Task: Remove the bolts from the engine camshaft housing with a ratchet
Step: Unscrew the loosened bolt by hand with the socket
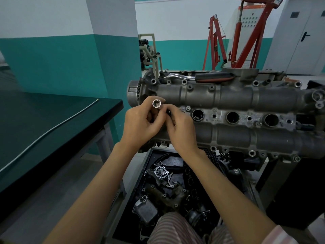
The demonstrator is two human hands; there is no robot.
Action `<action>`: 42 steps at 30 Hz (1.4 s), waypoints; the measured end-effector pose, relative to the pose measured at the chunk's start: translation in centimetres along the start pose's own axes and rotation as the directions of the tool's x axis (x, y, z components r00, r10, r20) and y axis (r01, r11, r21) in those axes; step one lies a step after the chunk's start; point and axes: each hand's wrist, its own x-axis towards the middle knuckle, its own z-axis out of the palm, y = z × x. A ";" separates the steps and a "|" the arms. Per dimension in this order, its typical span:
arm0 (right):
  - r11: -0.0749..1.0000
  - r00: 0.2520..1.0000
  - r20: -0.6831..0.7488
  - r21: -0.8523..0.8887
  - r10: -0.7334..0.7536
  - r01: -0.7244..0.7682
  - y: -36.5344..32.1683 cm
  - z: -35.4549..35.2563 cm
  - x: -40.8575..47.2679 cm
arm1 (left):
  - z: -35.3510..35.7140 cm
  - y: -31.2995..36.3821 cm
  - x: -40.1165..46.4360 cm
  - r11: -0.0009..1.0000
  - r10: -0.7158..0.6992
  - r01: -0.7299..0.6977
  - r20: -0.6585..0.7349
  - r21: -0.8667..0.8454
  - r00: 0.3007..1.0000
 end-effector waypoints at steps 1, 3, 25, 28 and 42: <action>1.000 1.000 0.002 -0.002 -0.010 0.010 -0.1 0.0 0.0 | 0.0 0.0 0.0 1.000 0.004 -0.004 0.002 0.009 1.000; 1.000 1.000 -0.008 -0.008 -0.022 0.021 -0.1 0.0 0.0 | 0.1 -0.2 0.1 0.999 -0.009 0.009 -0.003 0.033 1.000; 0.999 0.999 -0.018 -0.019 0.038 -0.038 0.1 0.0 0.0 | 0.4 -0.2 0.1 0.999 -0.041 0.042 -0.058 0.024 0.997; 1.000 1.000 -0.021 0.017 0.023 -0.023 0.2 0.0 0.0 | 0.2 0.0 0.0 1.000 -0.013 0.013 -0.030 -0.016 0.999; 0.999 0.999 -0.013 -0.025 0.035 -0.035 0.1 0.0 0.0 | 0.2 -0.2 0.2 0.999 -0.042 0.042 -0.051 -0.007 0.998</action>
